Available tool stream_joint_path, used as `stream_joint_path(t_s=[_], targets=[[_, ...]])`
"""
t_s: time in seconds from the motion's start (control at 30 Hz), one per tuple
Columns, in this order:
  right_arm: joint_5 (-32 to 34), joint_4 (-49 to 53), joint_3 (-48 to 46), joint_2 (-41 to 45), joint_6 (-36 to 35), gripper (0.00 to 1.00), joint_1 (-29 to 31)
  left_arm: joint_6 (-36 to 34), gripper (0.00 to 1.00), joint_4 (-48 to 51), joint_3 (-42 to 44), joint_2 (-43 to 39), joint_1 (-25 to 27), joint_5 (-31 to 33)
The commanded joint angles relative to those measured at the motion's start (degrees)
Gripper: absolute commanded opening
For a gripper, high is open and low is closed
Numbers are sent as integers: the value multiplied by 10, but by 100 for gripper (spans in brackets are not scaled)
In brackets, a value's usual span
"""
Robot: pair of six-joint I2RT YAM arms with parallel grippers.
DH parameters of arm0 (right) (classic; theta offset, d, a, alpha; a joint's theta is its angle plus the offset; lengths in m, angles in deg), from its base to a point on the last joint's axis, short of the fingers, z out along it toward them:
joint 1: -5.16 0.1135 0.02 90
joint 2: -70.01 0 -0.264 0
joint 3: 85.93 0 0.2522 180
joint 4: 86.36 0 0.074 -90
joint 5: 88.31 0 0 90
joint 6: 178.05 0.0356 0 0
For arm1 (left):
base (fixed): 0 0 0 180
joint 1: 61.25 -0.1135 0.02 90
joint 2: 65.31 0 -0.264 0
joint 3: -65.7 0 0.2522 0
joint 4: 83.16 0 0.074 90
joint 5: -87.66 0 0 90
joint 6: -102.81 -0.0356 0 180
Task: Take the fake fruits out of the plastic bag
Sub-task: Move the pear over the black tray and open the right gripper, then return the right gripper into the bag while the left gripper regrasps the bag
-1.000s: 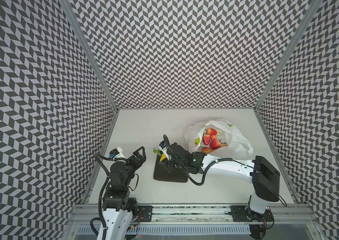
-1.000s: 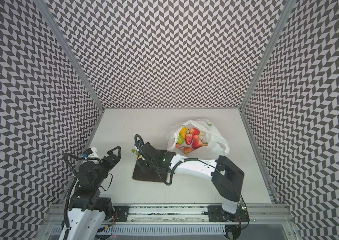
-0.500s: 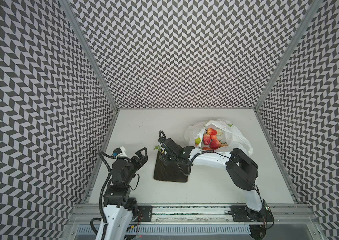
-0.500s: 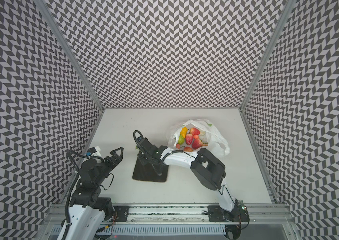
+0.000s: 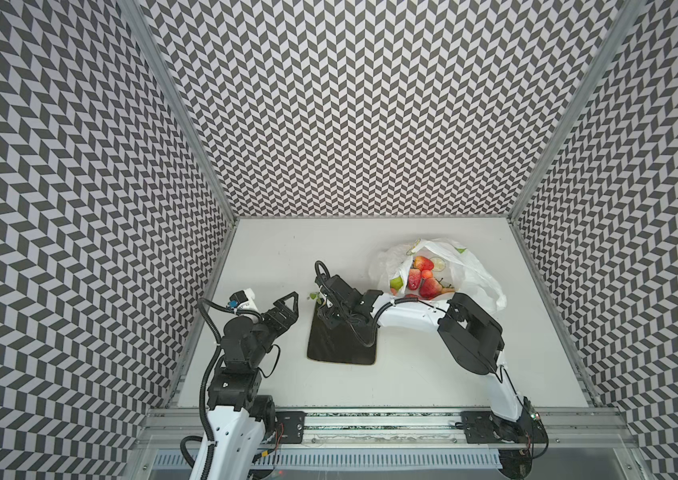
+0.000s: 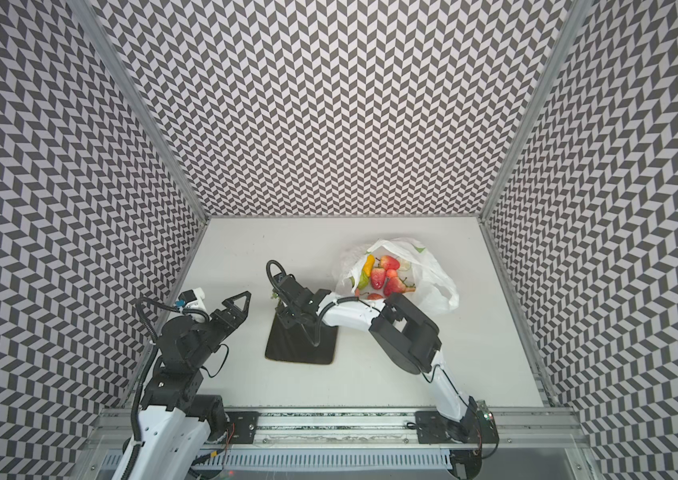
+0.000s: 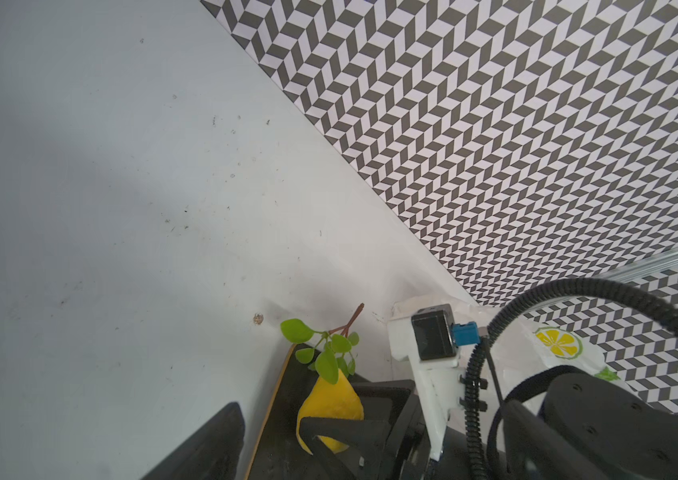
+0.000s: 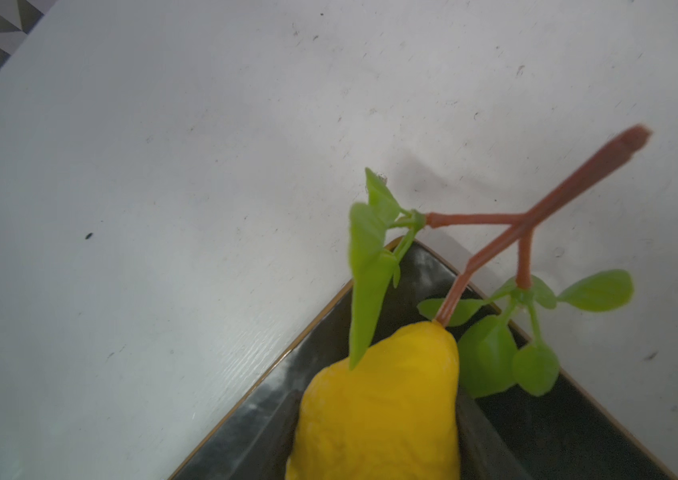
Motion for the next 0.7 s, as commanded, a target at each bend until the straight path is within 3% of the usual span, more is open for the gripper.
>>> stream_joint_path(t_s=[0.0,0.13,0.23,0.53,0.67], targets=[[8,-4,11,-6,-12,54,2,-7,97,-19,-5,-2,-2,-12],[2,-16,-3,18,-21,76,2,-5,97,-28,-3,1,-2,-15],[0,-15,-4,38,-24,82,2,-5,97,-34,-4,9,-2,-17],[-16,-21,-21,182,-33,80,4,-22,96,-49,-37,51,-2,-31],[-60,-27,-61,289,-41,77,4,-61,97,-28,-72,63,-1,-23]])
